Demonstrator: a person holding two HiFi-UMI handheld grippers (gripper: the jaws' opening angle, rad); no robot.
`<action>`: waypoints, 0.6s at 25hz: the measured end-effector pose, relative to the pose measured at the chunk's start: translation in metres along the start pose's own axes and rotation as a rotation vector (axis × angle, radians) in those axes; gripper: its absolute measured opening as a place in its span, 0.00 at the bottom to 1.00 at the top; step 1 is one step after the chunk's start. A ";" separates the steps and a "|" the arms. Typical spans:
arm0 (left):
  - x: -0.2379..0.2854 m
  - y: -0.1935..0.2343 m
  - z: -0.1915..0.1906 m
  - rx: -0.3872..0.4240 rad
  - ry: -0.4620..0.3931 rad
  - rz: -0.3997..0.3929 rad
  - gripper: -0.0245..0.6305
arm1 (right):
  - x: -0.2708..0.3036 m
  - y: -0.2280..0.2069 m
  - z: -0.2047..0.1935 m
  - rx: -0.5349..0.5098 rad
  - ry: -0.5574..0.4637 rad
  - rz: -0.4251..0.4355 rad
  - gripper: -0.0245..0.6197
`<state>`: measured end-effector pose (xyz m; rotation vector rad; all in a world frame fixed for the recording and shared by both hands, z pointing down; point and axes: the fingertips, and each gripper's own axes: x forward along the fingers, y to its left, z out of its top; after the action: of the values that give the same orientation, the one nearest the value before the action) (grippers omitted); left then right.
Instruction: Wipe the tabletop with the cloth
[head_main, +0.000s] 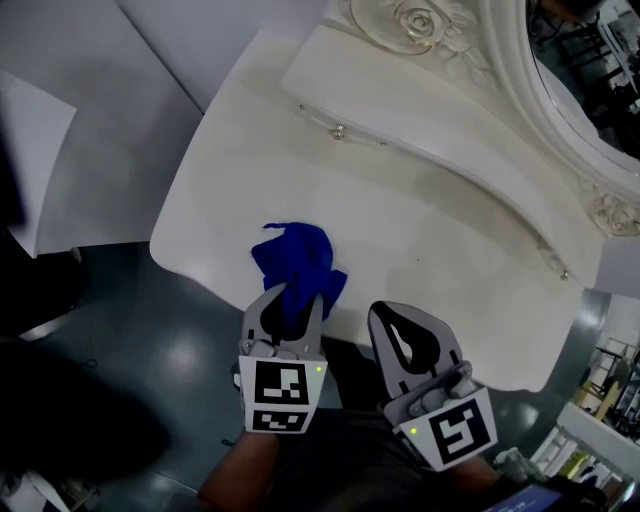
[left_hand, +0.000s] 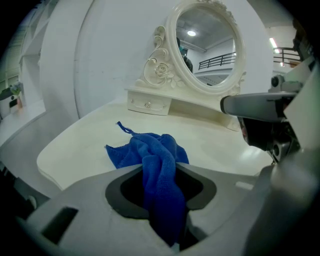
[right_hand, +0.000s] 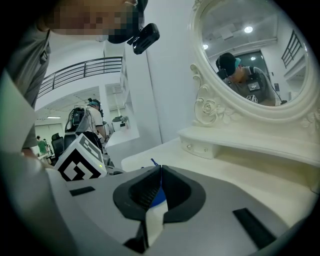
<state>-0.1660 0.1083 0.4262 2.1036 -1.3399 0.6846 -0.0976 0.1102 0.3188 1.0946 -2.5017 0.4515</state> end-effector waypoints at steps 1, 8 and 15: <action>-0.001 0.007 0.001 -0.001 -0.001 0.002 0.26 | 0.006 0.003 0.002 0.001 0.004 0.002 0.06; -0.008 0.056 0.005 -0.028 0.000 0.004 0.26 | 0.051 0.027 0.015 0.002 0.014 0.030 0.06; -0.014 0.101 0.011 -0.053 -0.013 0.009 0.26 | 0.094 0.049 0.022 0.005 0.045 0.057 0.06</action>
<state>-0.2627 0.0741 0.4263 2.0650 -1.3603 0.6327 -0.1984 0.0733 0.3357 1.0061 -2.4991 0.4936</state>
